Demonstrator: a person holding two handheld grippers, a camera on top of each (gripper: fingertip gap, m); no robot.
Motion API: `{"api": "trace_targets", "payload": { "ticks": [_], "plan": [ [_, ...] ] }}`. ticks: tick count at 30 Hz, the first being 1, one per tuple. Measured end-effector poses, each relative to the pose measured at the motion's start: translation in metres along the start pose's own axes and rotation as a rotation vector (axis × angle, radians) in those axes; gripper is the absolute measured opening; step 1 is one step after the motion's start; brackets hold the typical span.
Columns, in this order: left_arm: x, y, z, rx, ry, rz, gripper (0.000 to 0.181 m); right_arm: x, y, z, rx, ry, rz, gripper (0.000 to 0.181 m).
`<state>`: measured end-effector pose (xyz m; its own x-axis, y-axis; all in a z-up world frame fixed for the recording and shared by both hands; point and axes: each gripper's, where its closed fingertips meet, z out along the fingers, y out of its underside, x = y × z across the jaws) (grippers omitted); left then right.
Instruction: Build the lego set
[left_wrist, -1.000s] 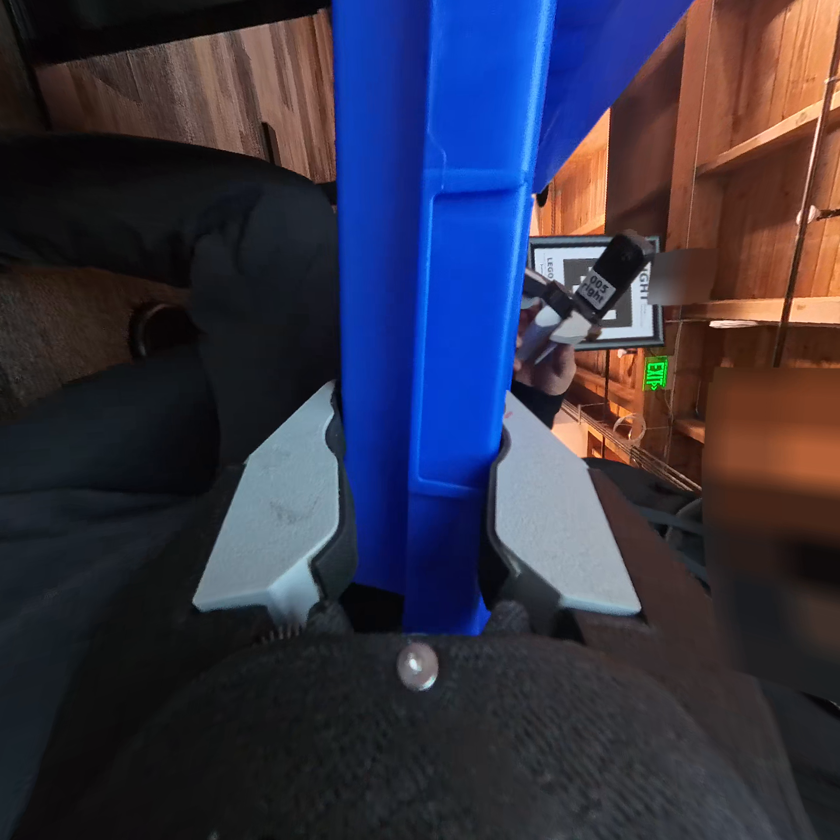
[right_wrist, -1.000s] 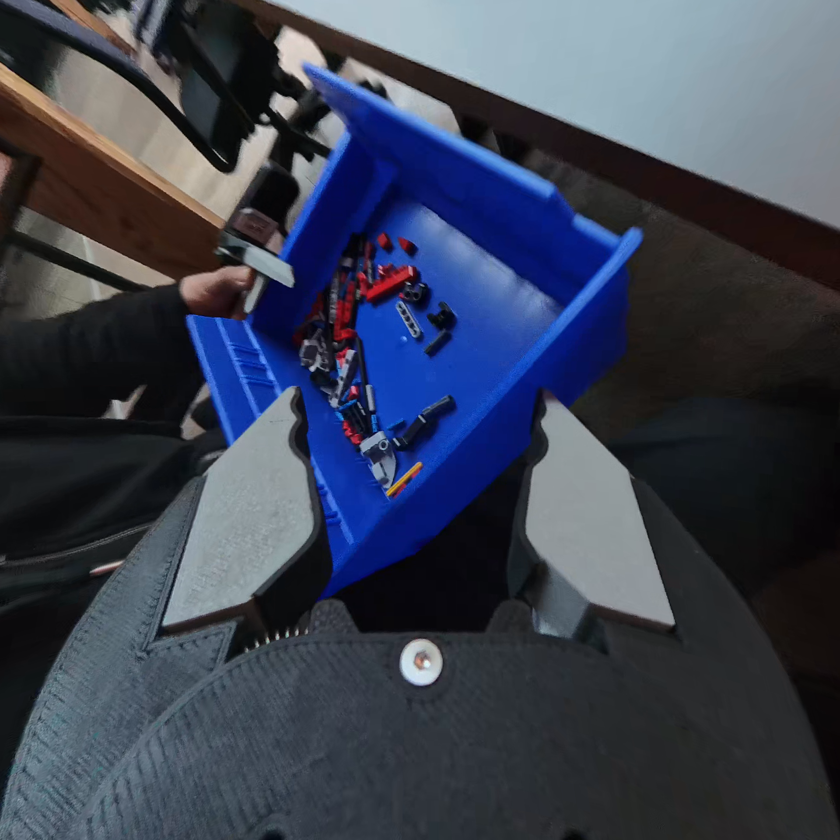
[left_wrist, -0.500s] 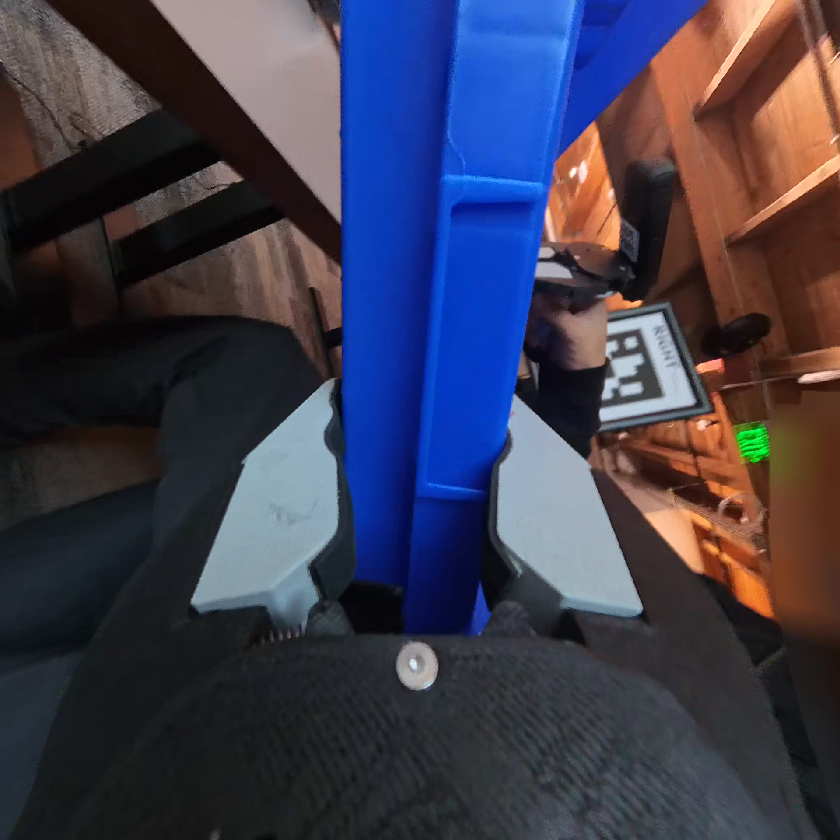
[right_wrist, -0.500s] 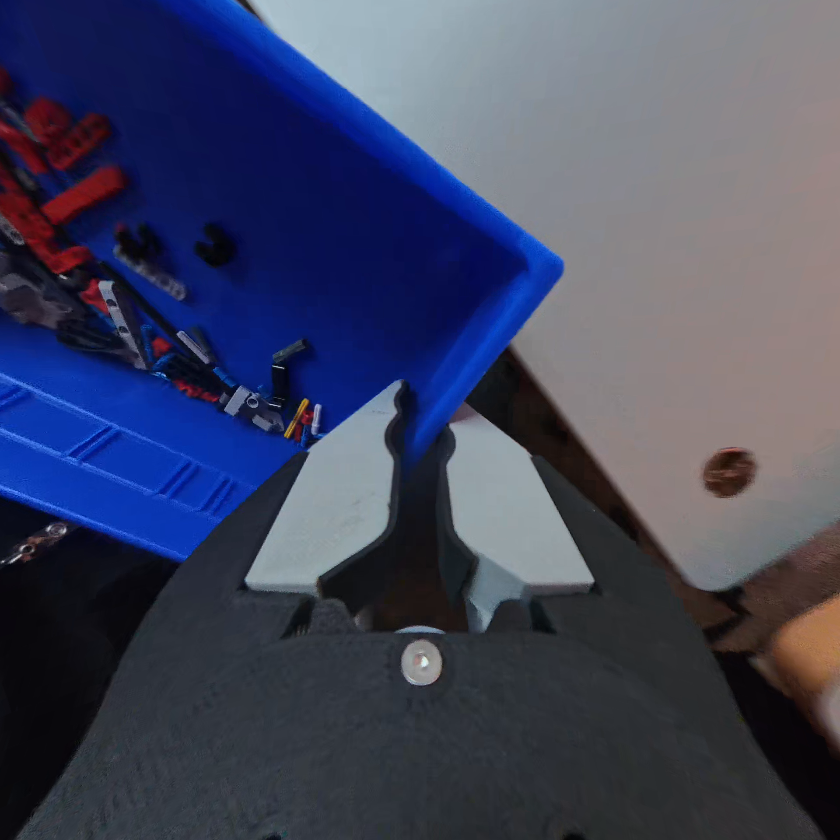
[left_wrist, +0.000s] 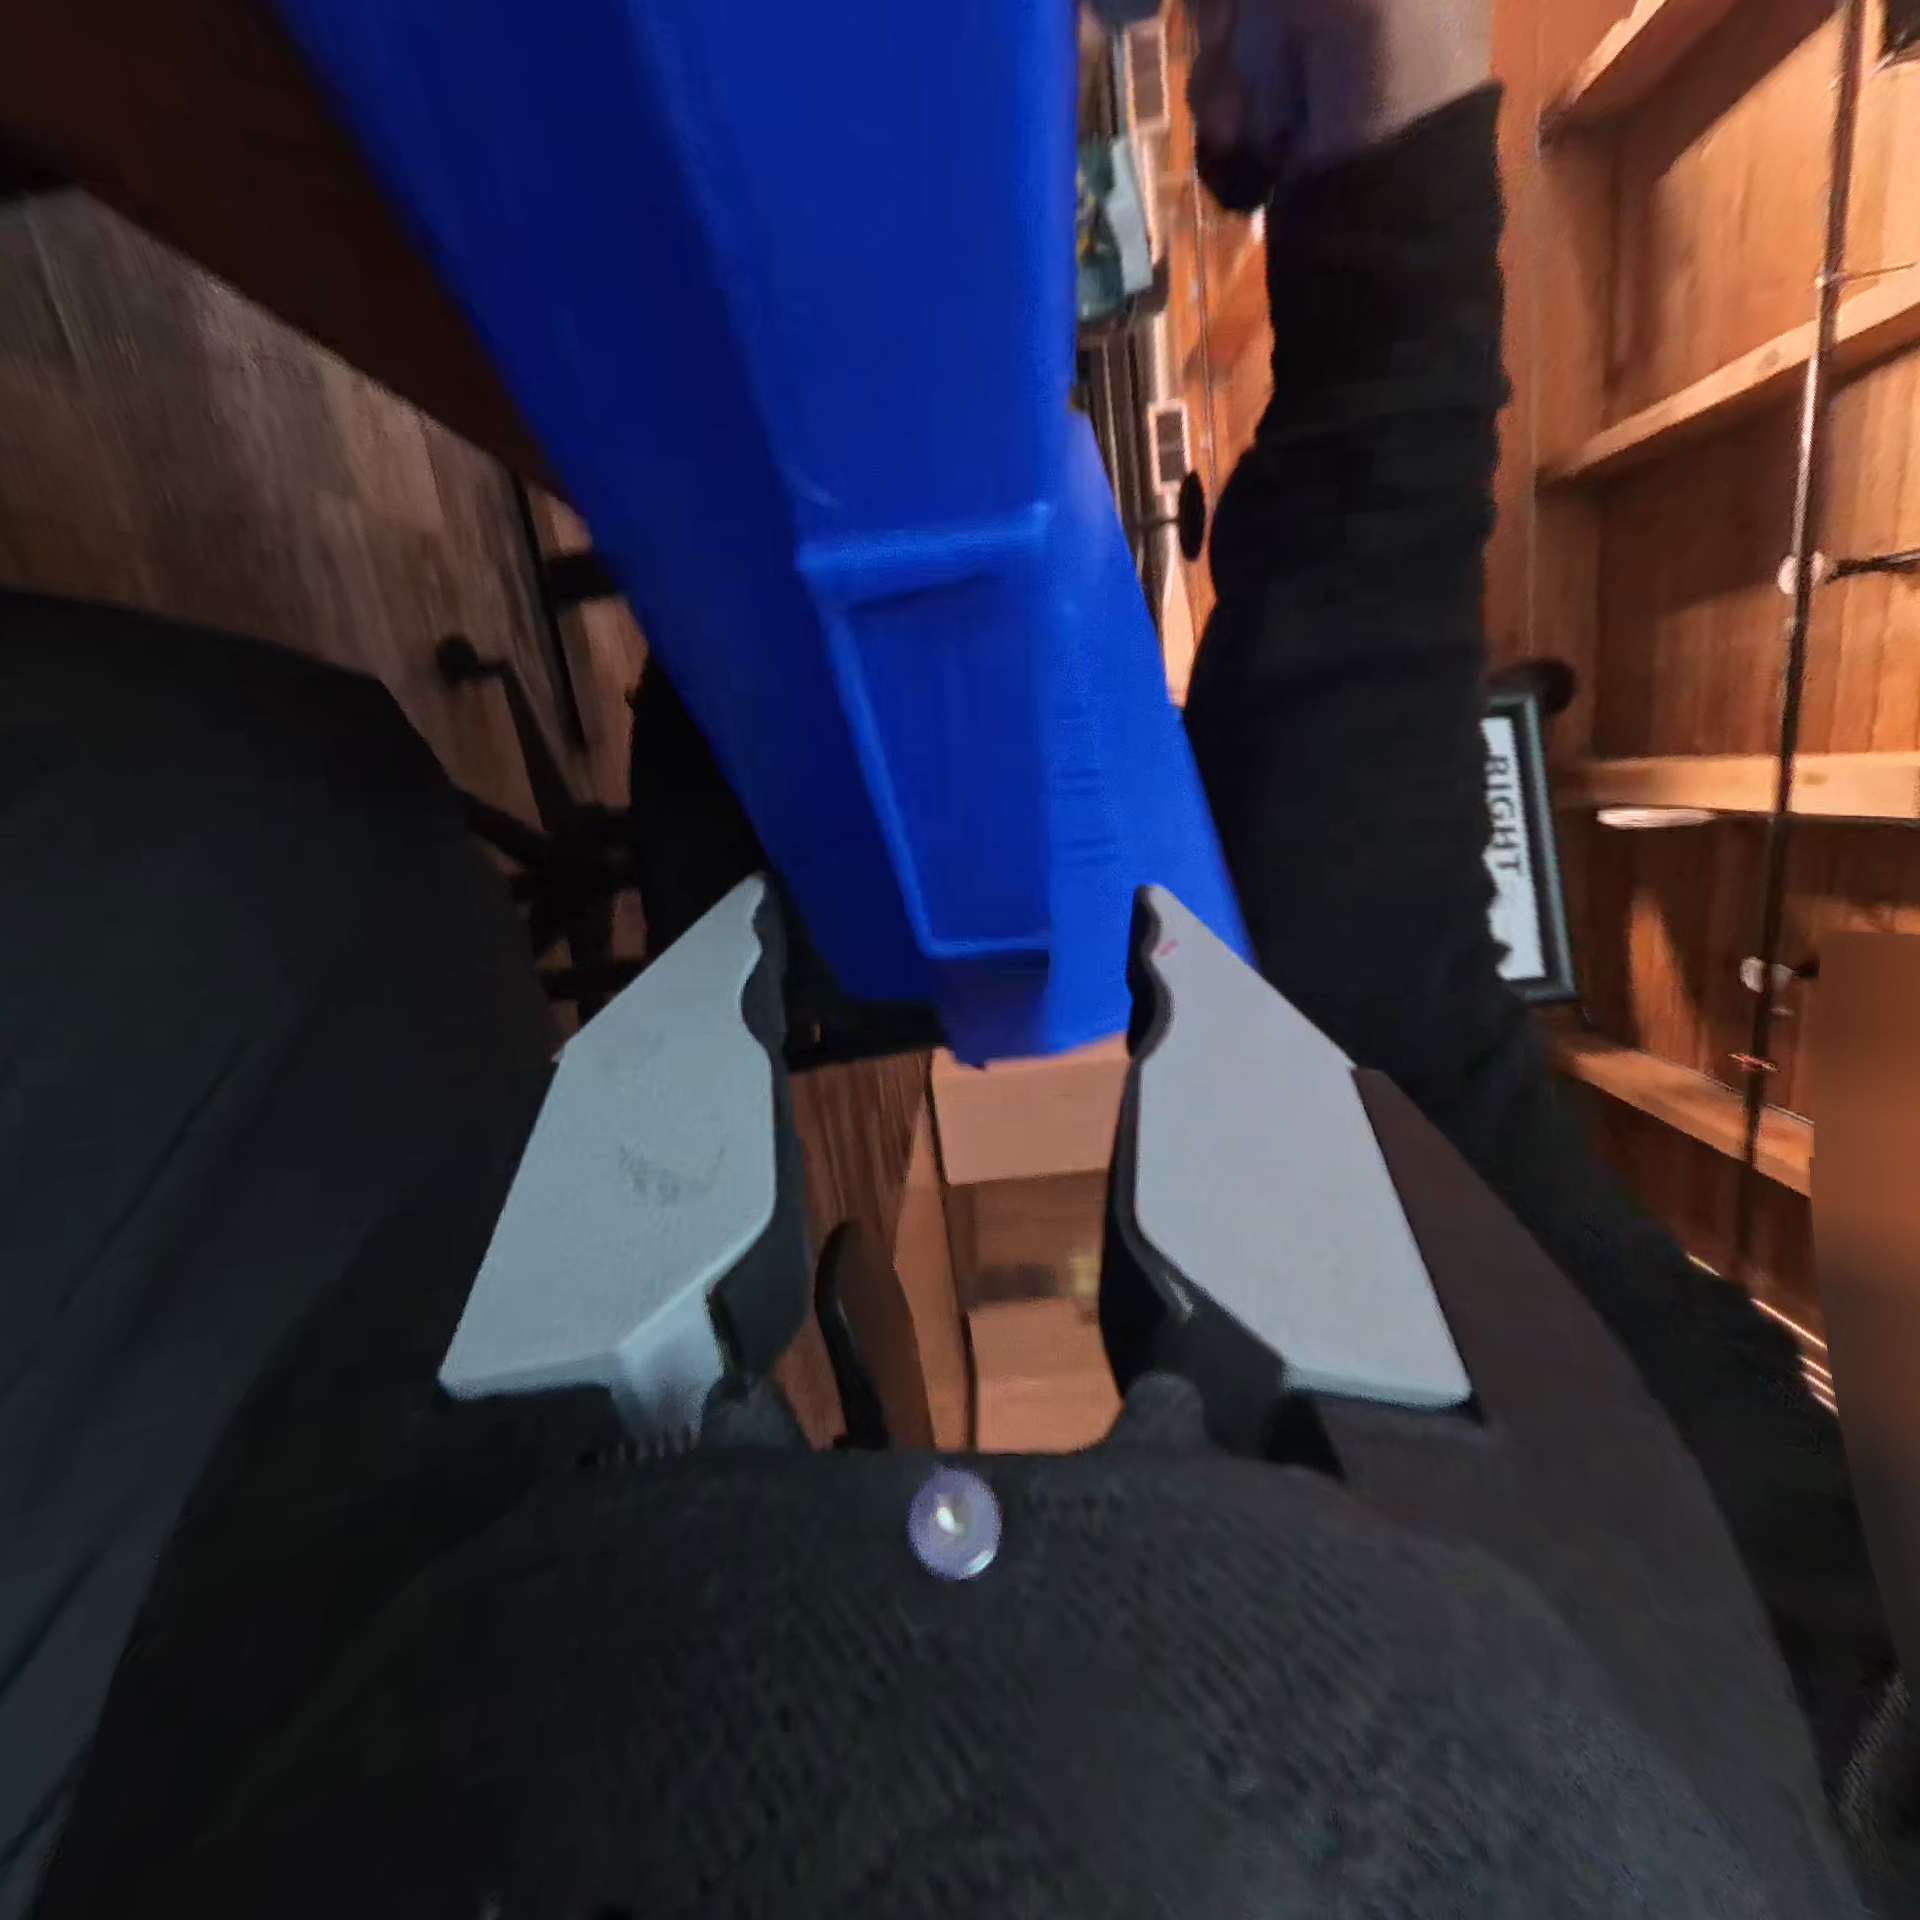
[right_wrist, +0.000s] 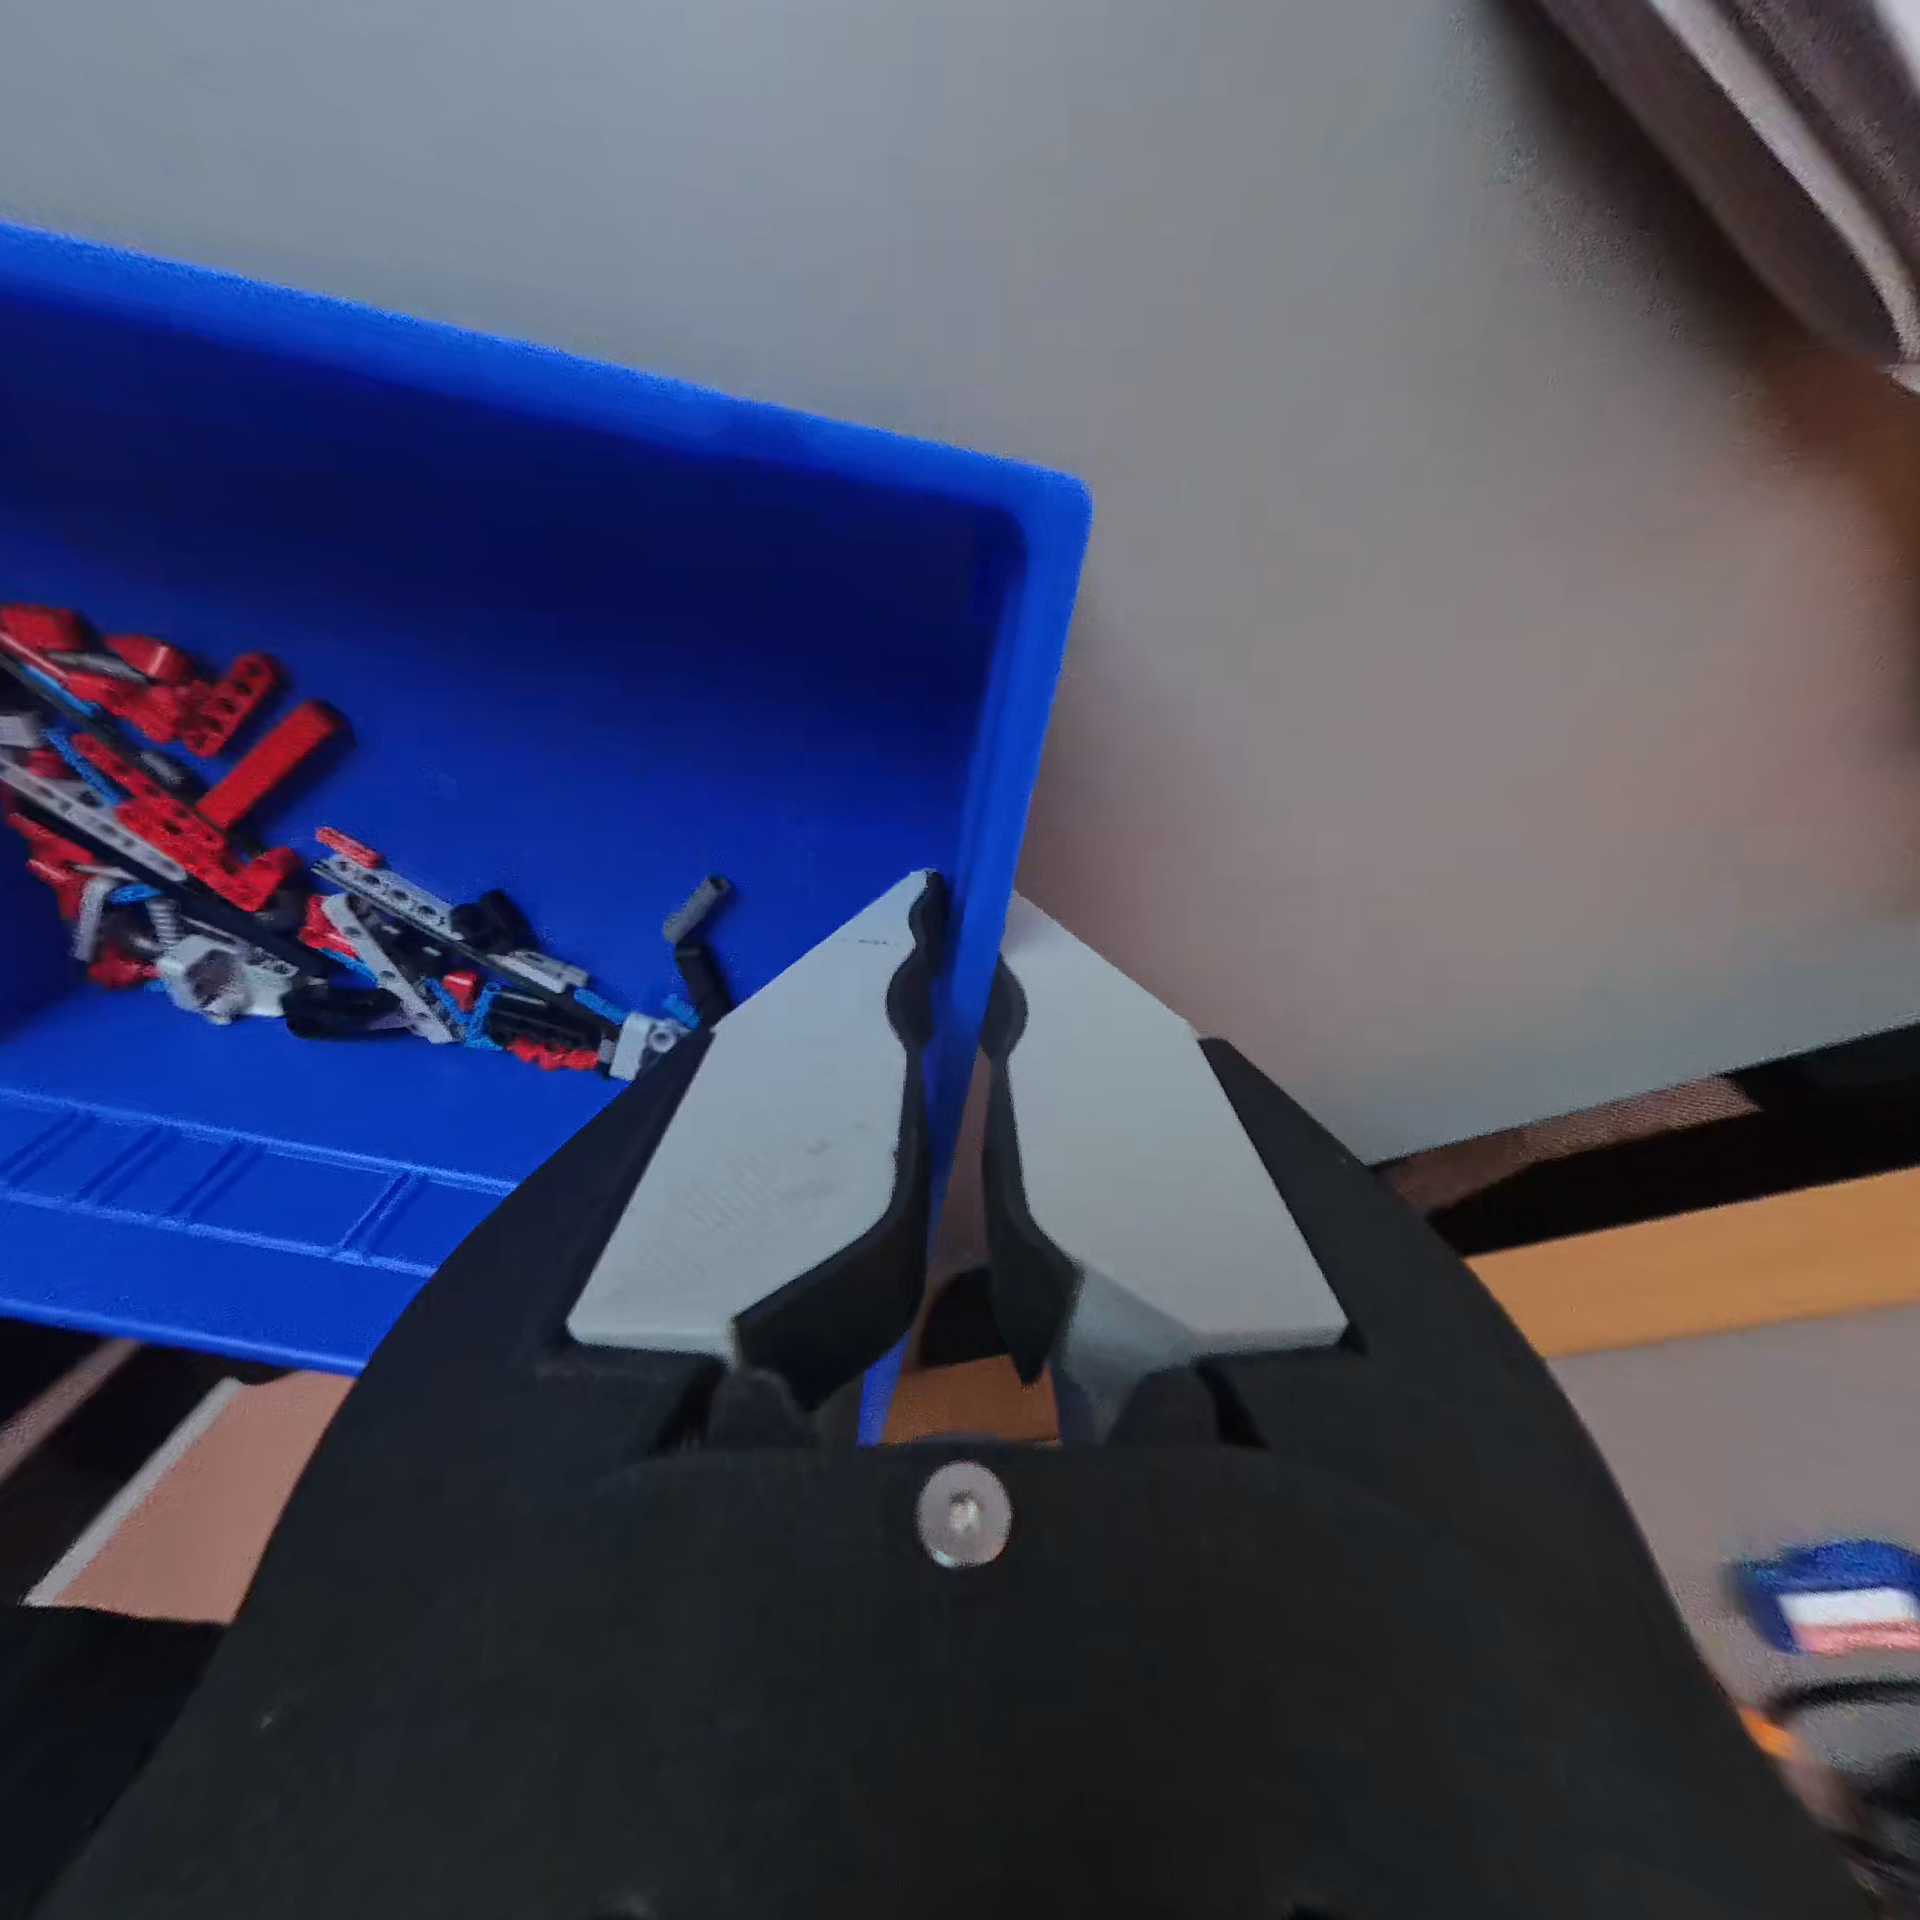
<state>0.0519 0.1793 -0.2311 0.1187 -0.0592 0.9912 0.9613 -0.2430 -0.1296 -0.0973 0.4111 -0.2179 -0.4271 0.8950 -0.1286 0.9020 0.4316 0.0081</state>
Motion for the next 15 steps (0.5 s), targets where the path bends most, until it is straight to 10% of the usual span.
{"api": "trace_targets", "payload": {
  "ticks": [15],
  "plan": [
    [-0.012, -0.023, -0.091, -0.479, 0.008, 0.45, 0.045, 0.124, -0.057, -0.024, -0.056, 0.243, -0.279, 0.019]
  ]
}}
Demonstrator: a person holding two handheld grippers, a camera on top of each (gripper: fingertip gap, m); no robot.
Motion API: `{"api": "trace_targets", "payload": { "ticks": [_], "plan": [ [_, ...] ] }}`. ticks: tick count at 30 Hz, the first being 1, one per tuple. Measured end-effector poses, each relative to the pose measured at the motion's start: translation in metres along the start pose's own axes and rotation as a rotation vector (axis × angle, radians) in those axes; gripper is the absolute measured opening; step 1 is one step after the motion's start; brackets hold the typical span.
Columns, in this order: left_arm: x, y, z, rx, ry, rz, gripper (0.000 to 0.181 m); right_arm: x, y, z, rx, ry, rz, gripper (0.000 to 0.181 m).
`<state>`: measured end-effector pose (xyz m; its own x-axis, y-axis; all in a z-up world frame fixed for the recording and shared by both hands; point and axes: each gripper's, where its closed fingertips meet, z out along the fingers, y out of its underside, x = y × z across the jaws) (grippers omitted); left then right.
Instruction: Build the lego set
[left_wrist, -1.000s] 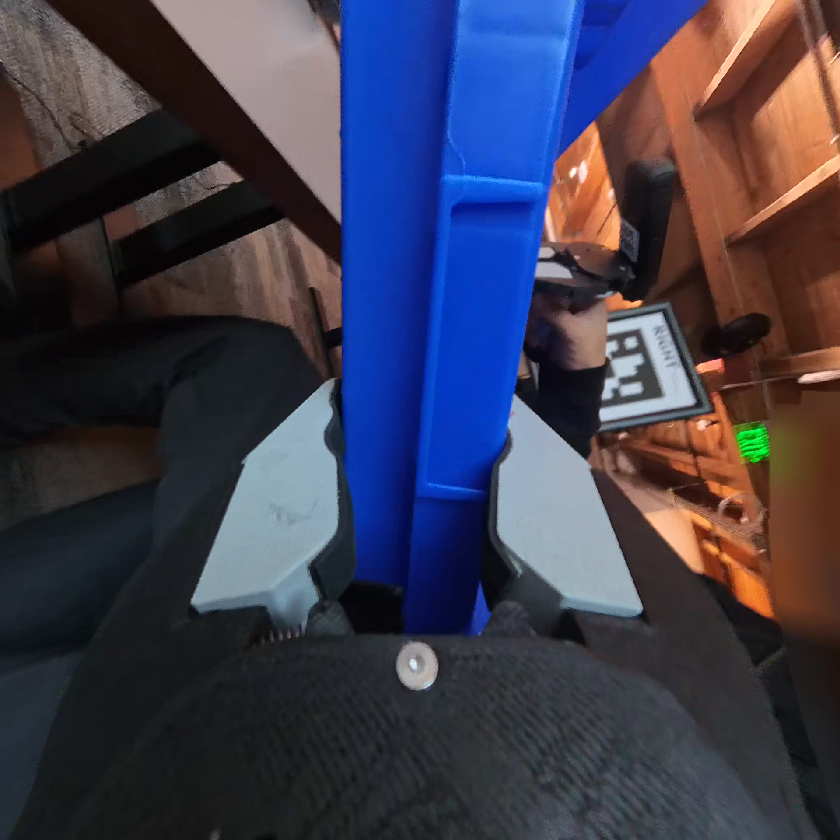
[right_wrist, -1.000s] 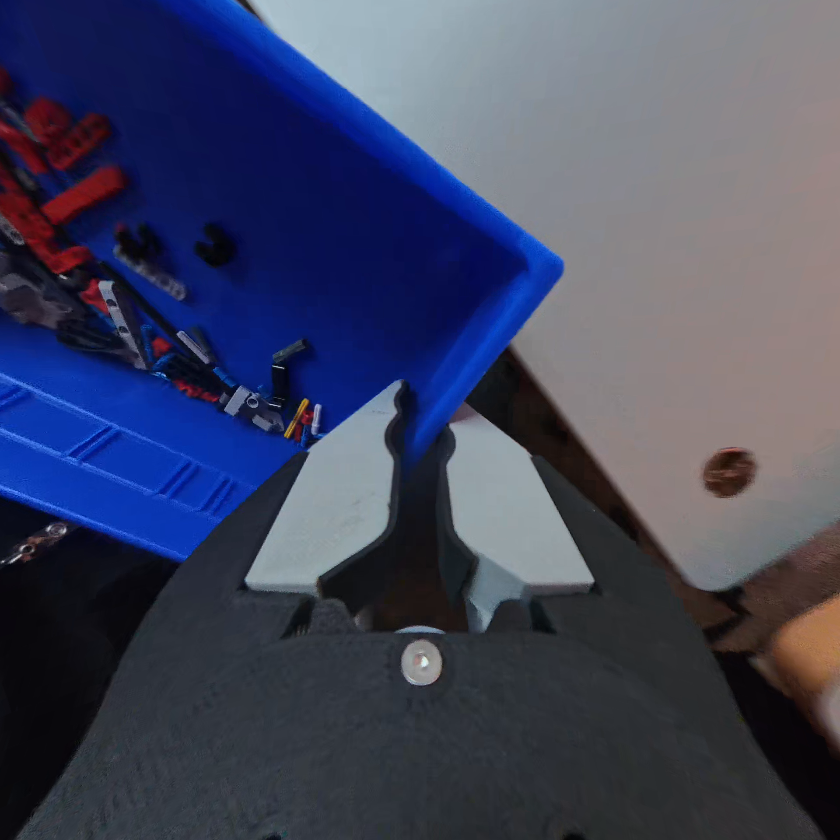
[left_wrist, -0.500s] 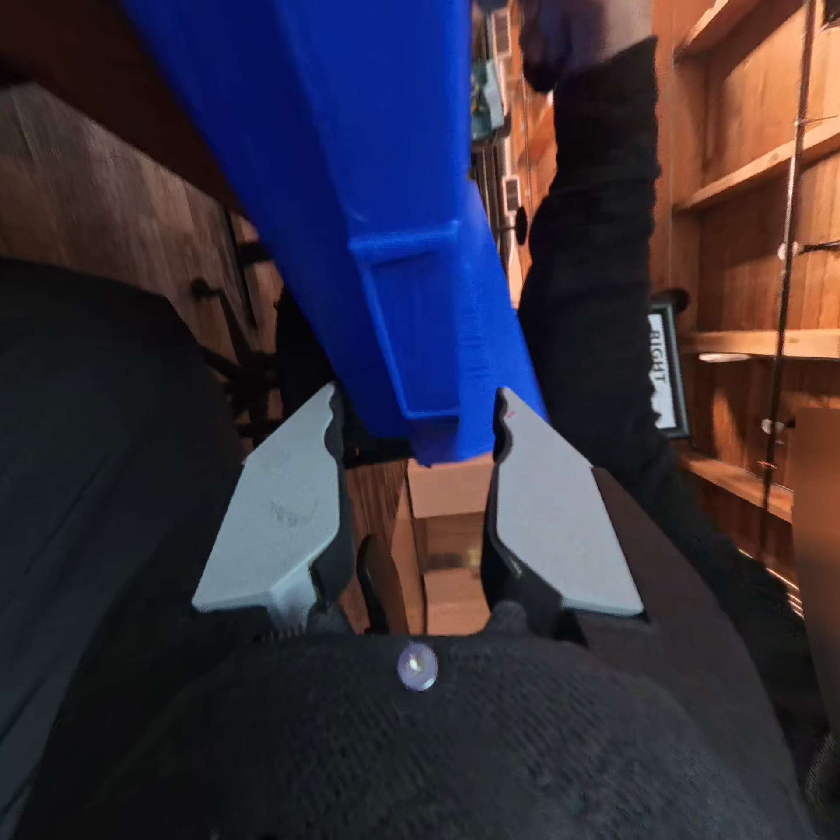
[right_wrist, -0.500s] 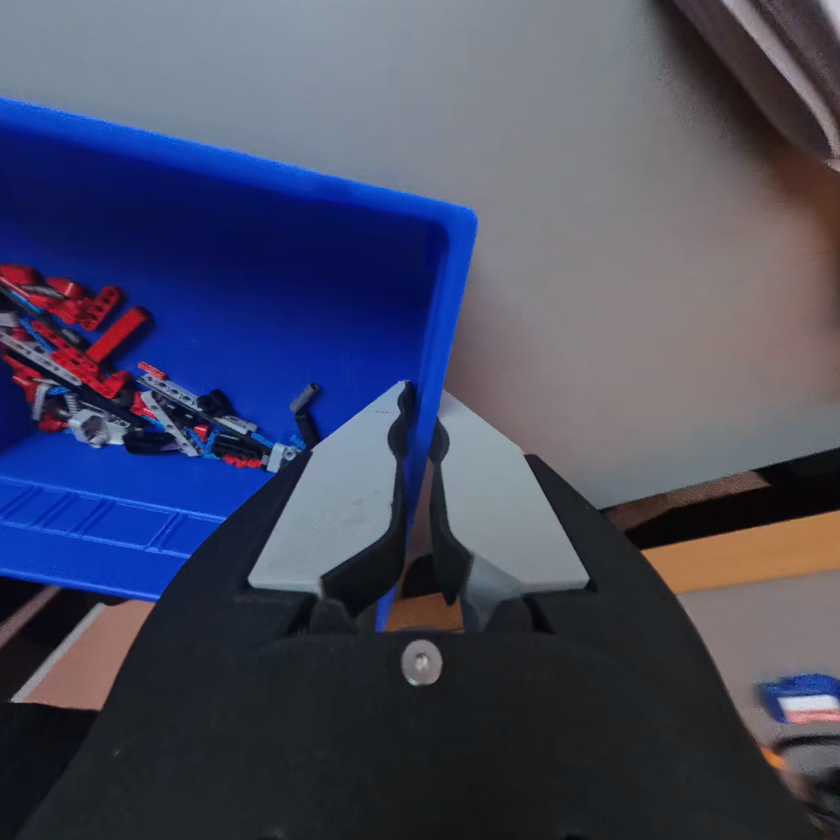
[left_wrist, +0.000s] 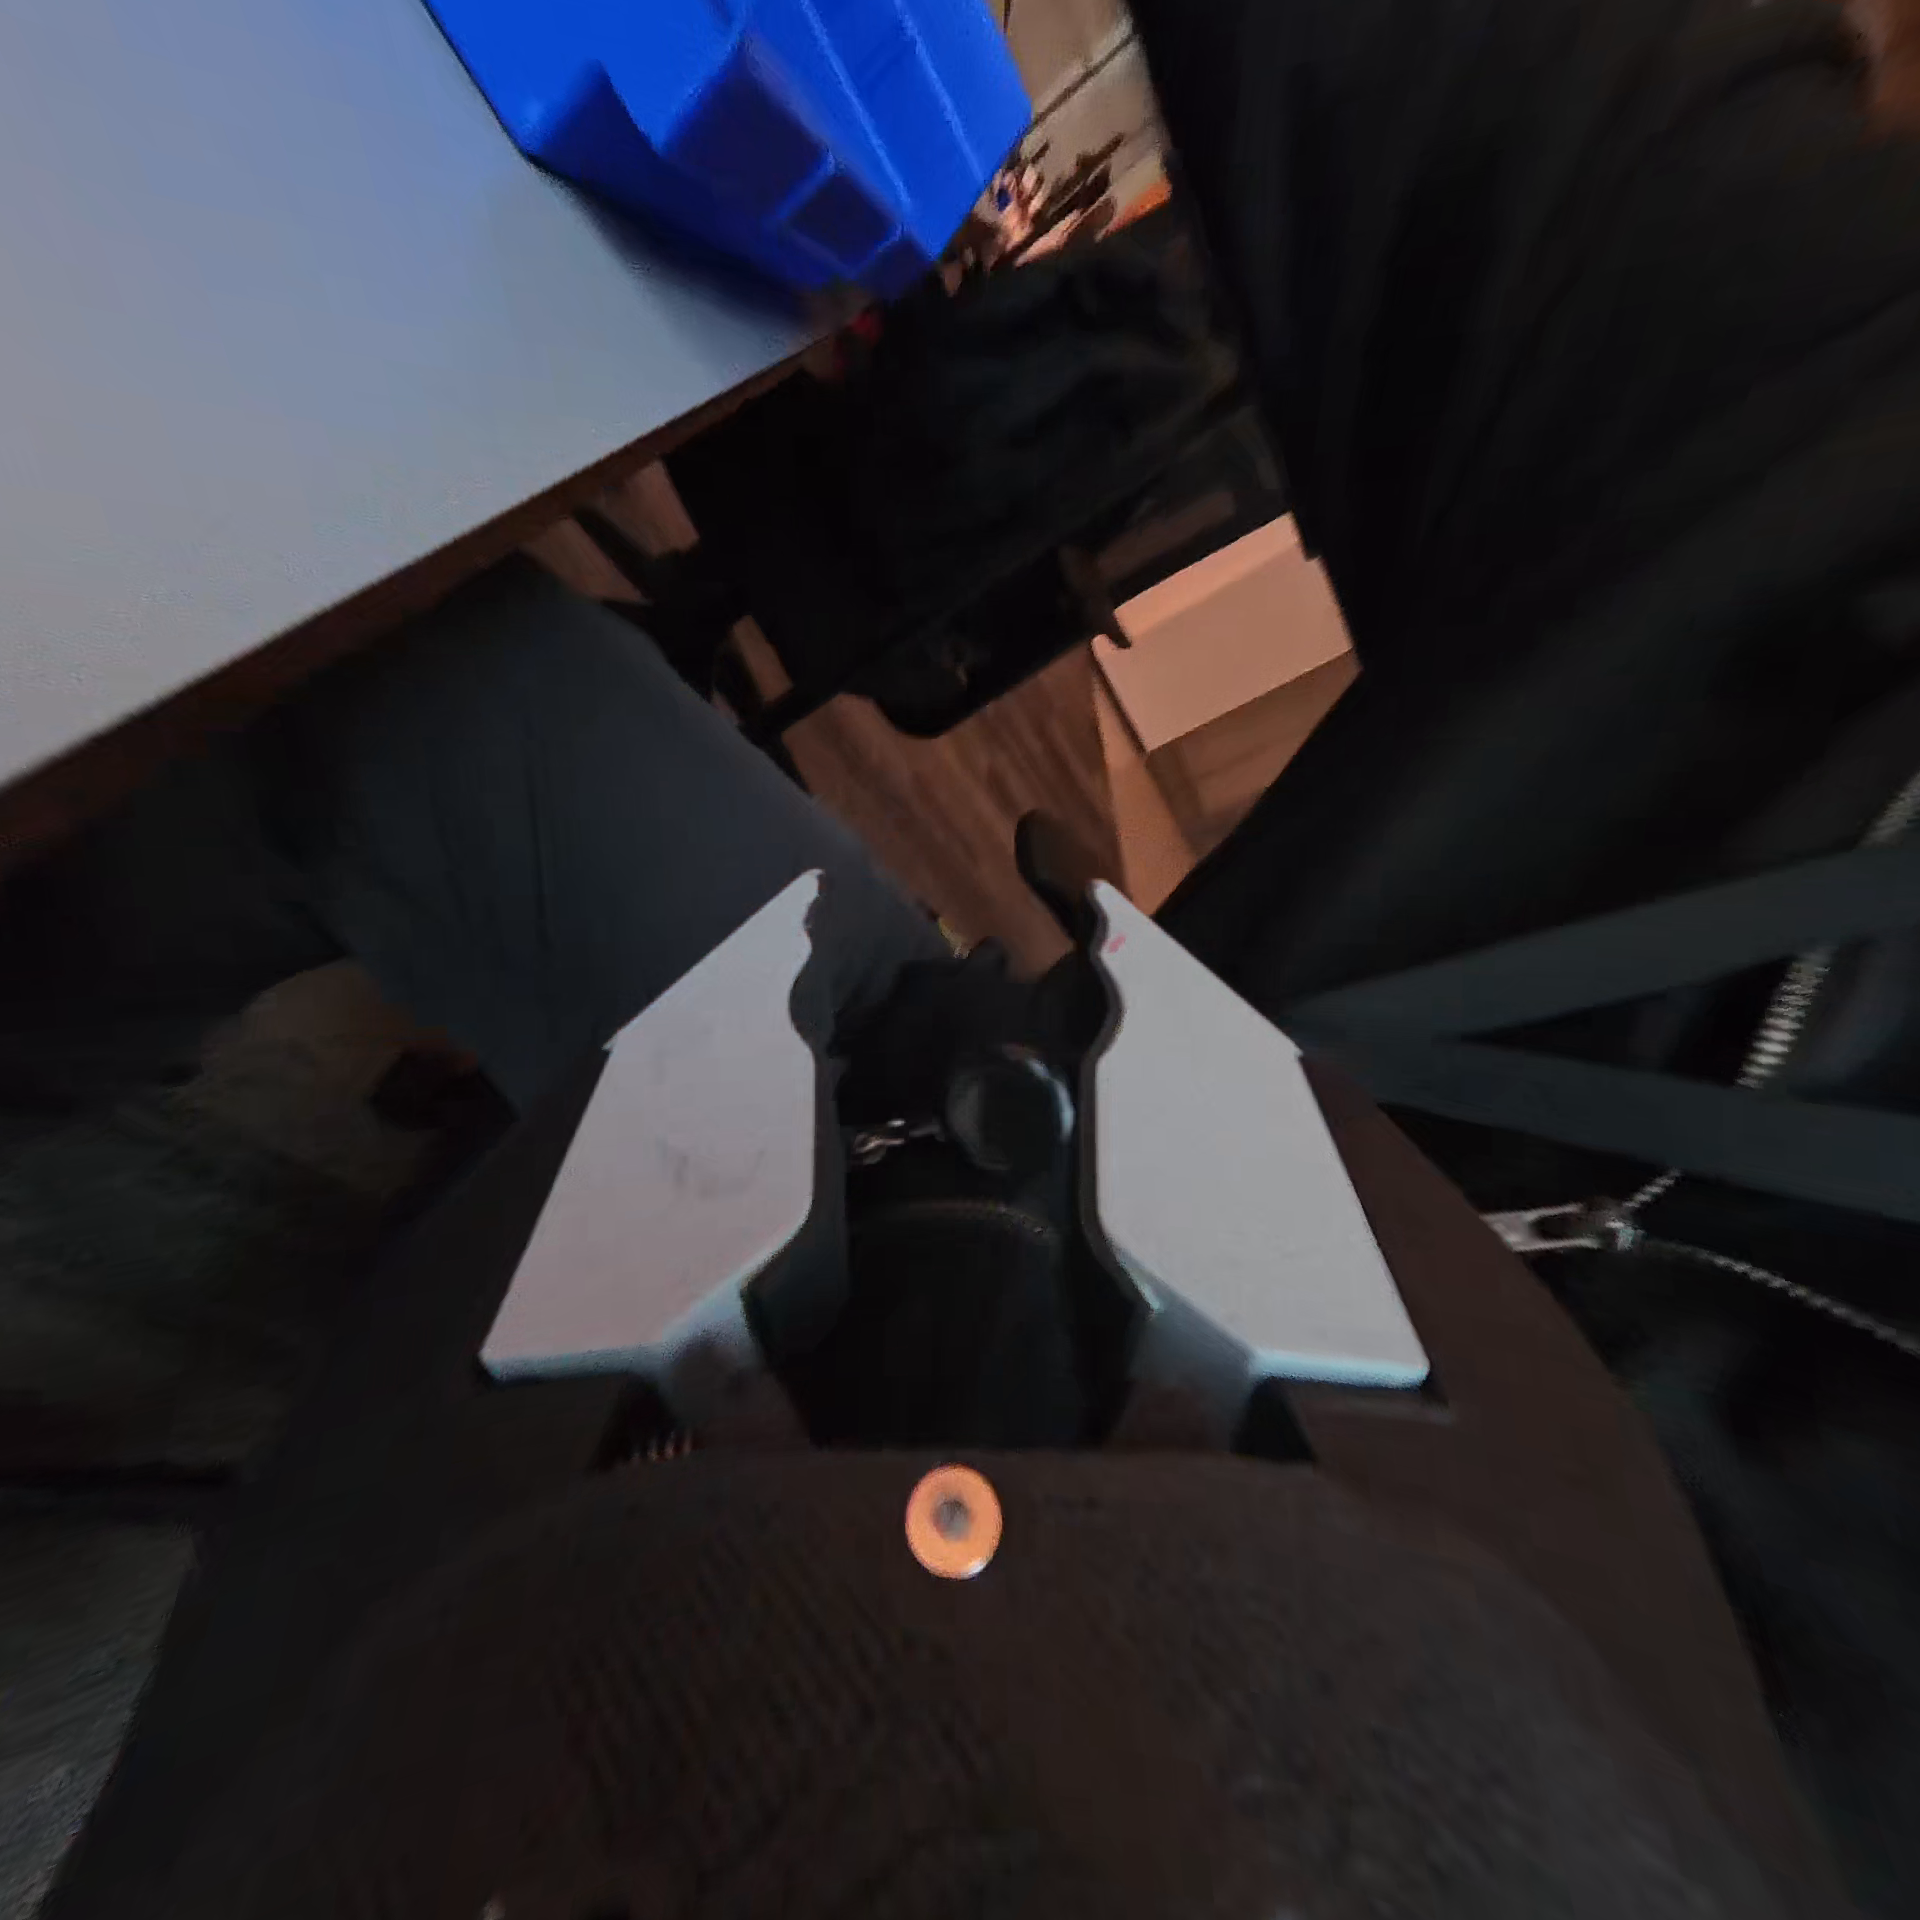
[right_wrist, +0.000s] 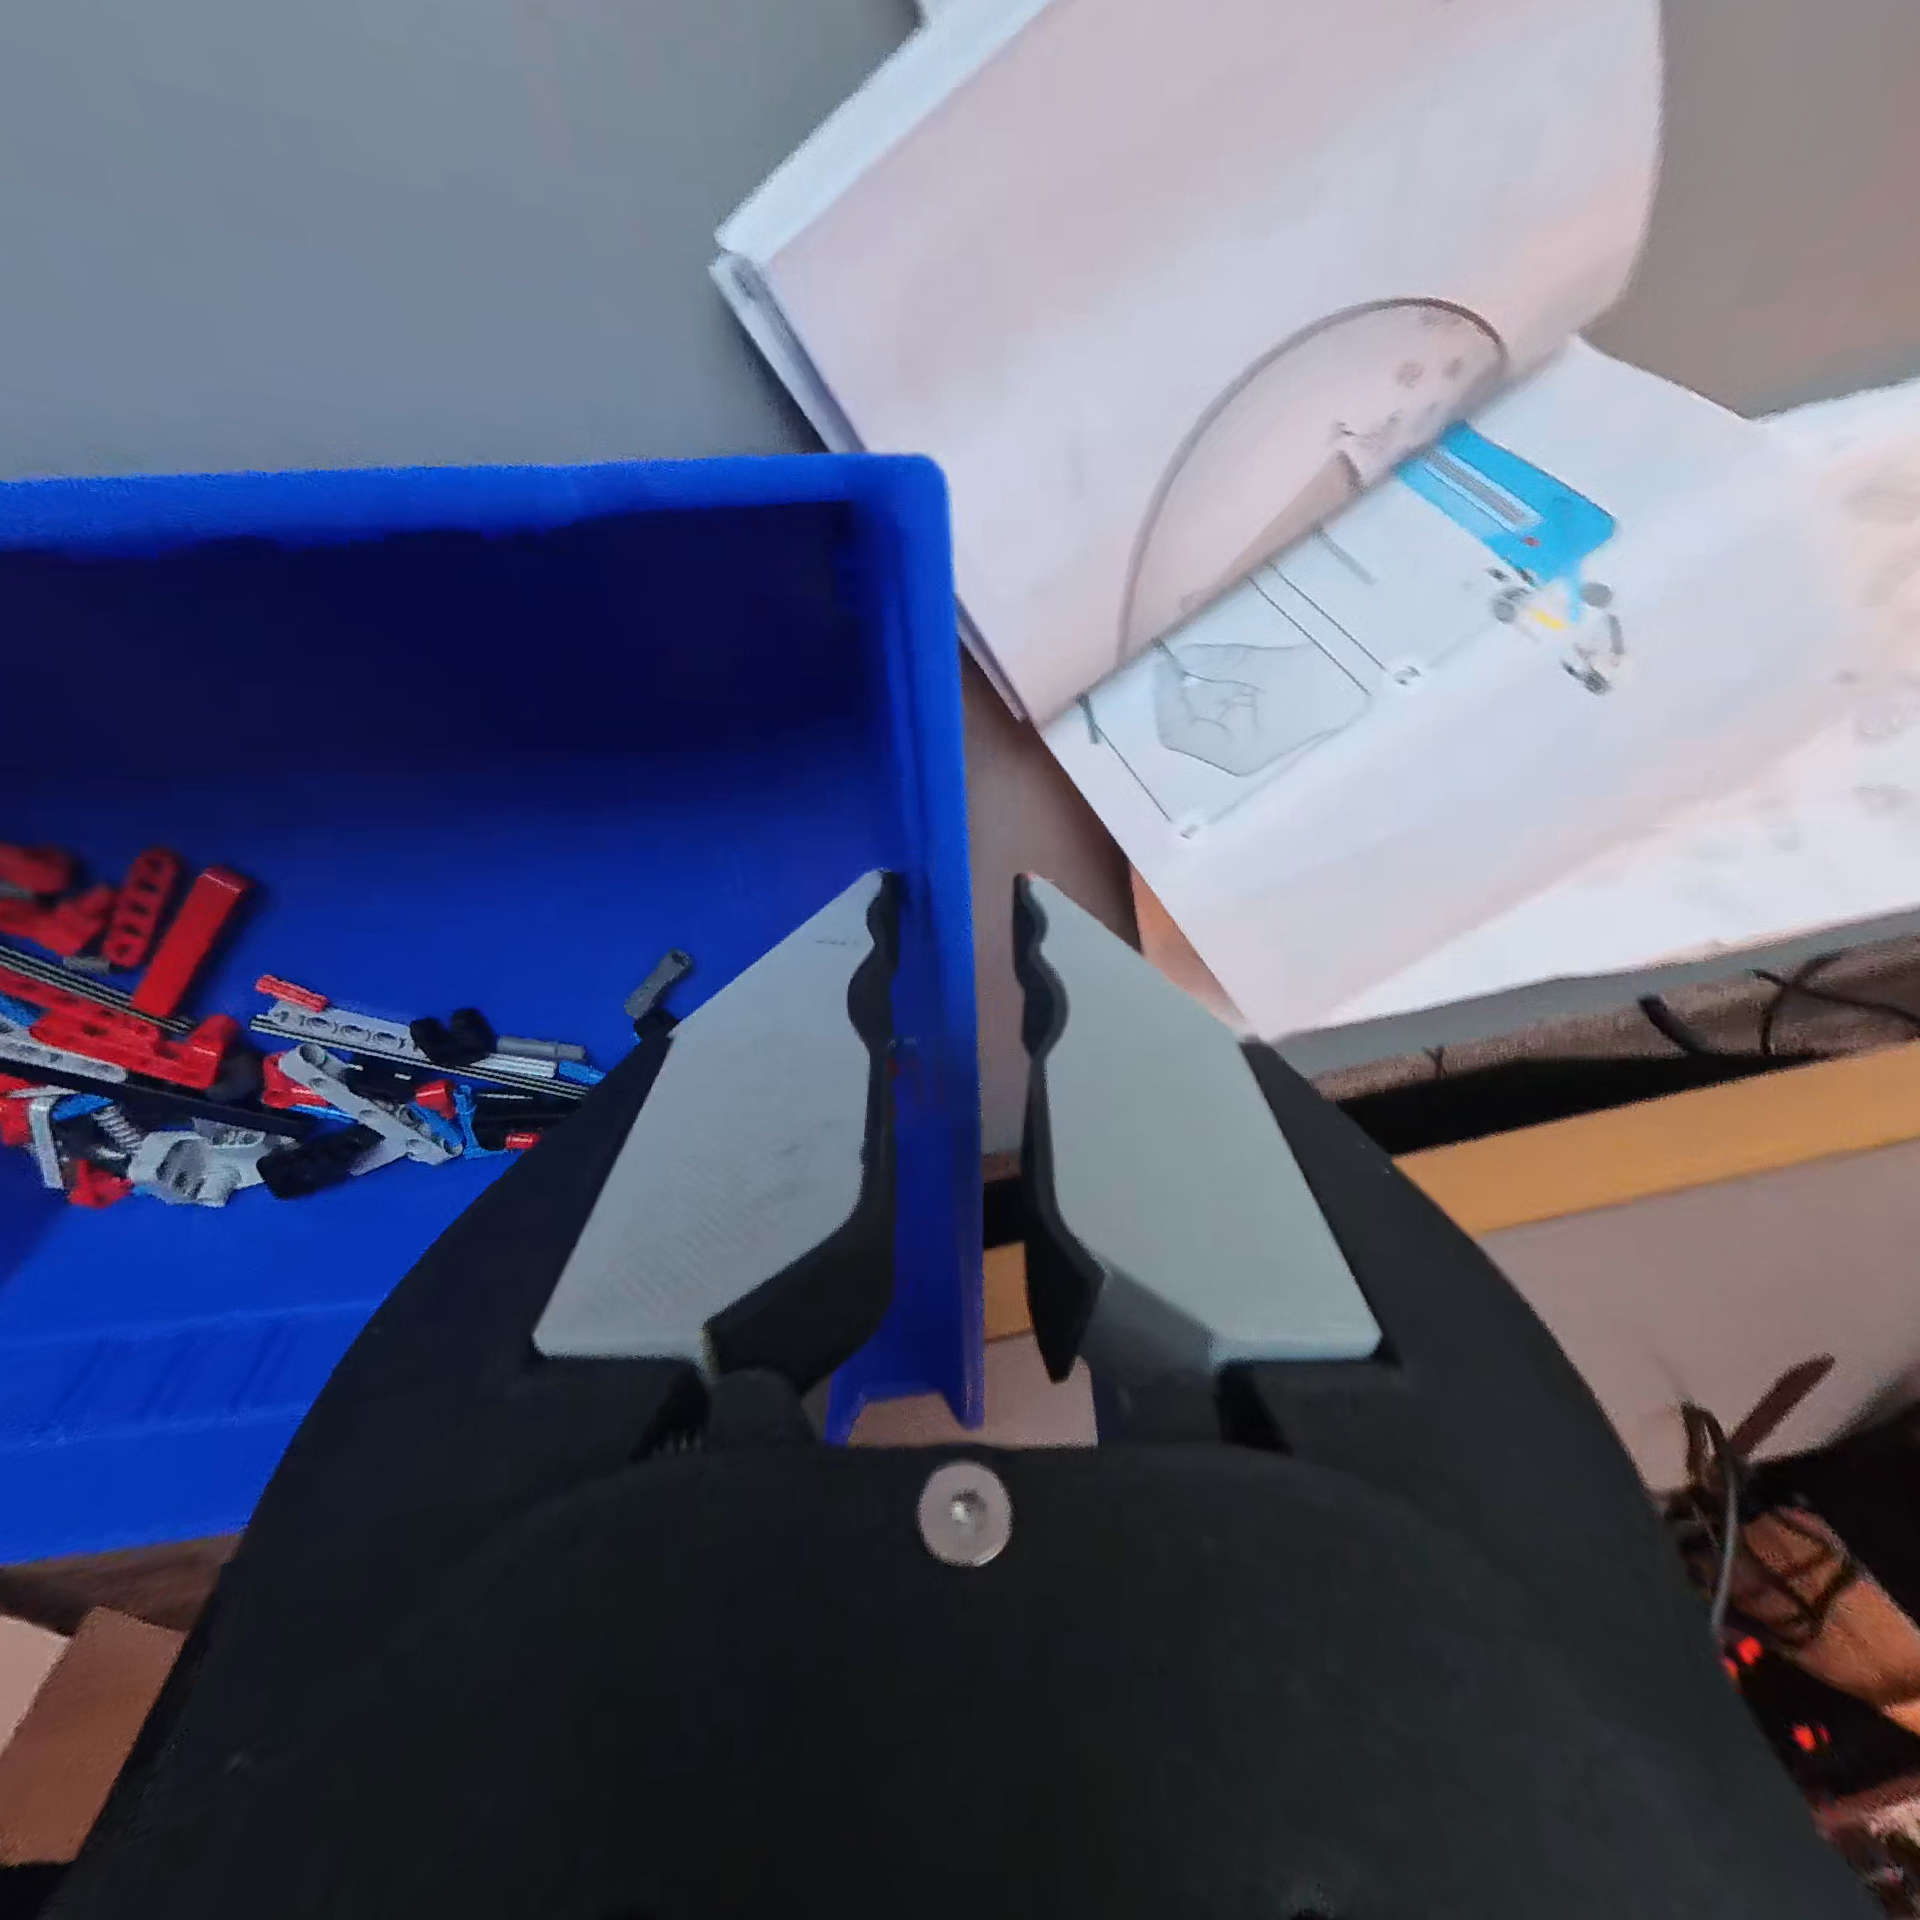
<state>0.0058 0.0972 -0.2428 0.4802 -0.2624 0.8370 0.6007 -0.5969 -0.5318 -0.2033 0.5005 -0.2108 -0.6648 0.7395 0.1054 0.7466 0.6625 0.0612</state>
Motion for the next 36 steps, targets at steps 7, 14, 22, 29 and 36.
{"api": "trace_targets", "payload": {
  "ticks": [7, 14, 22, 29, 36],
  "plan": [
    [-0.012, -0.016, -0.033, 0.006, -0.103, 0.031, 0.046, -0.003, -0.024, -0.078, 0.312, 0.075, 0.148, 0.034],
    [-0.013, -0.03, -0.08, 0.118, -0.237, 0.026, 0.045, -0.102, -0.036, -0.149, 0.642, 0.12, 0.242, 0.047],
    [-0.015, -0.029, -0.119, 0.103, -0.329, 0.065, 0.045, -0.245, -0.049, -0.108, 0.9, -0.09, 0.405, 0.057],
    [-0.033, -0.044, -0.161, 0.144, -0.414, 0.113, 0.048, -0.283, -0.093, -0.098, 0.971, 0.048, 0.422, 0.061],
    [-0.058, -0.085, -0.226, 0.179, -0.469, 0.167, 0.047, -0.274, -0.144, -0.103, 1.032, 0.176, 0.386, 0.064]
  ]
}}
